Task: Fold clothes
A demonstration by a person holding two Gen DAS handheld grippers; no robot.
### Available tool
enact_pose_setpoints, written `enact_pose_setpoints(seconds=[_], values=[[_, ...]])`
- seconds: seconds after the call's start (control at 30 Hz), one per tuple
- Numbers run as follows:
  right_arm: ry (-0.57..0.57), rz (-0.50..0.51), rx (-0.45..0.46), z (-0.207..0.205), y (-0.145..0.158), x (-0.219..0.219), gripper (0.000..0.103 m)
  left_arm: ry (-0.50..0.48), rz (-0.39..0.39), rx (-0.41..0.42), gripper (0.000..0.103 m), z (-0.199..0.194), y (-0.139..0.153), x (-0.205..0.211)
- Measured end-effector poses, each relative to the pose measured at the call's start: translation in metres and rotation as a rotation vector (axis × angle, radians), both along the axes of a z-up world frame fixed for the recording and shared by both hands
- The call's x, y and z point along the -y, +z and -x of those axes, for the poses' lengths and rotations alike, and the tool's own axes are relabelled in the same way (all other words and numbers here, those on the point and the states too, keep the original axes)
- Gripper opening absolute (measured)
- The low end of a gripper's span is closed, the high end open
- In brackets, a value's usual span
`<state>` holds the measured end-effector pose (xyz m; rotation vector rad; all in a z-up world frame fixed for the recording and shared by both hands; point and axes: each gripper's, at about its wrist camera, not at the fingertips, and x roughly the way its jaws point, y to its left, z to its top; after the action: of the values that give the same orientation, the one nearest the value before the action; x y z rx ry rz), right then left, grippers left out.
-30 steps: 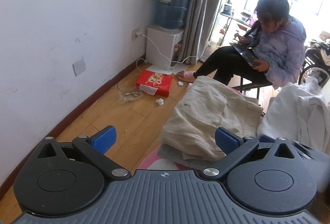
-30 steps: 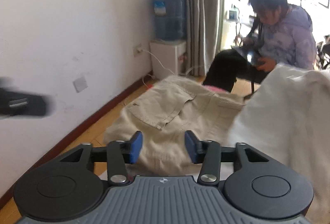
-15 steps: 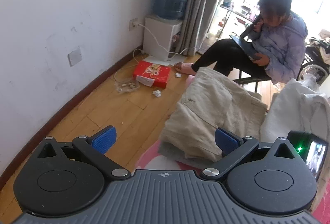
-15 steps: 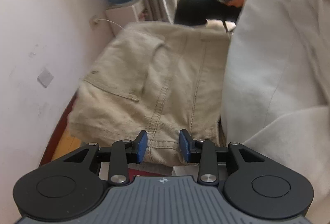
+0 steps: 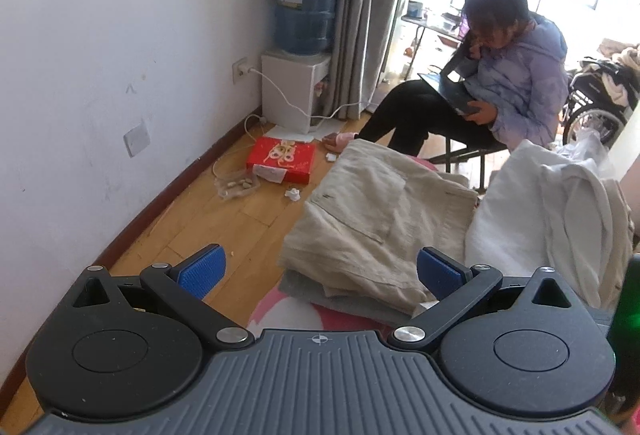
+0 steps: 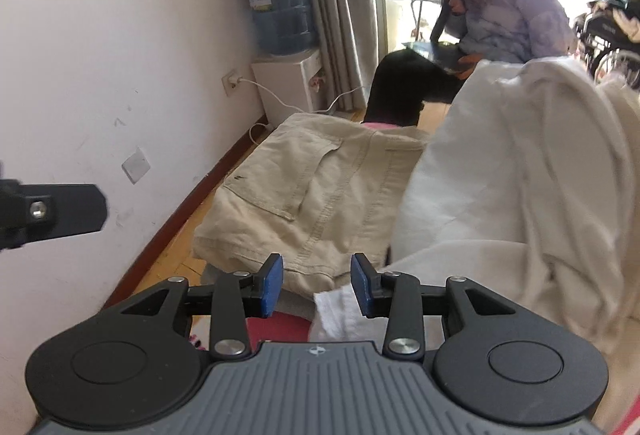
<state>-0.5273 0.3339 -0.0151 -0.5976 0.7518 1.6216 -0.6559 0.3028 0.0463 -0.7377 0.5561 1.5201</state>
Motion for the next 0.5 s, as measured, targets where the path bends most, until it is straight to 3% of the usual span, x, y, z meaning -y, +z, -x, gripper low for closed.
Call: enact_pose_setpoints(seconds=[0.5], values=[[0.026,-0.073,0.072,-0.008,0.023,0.039,0.047,-0.018,0.013,-0.009,0.103,-0.017,-0.005,0.021]])
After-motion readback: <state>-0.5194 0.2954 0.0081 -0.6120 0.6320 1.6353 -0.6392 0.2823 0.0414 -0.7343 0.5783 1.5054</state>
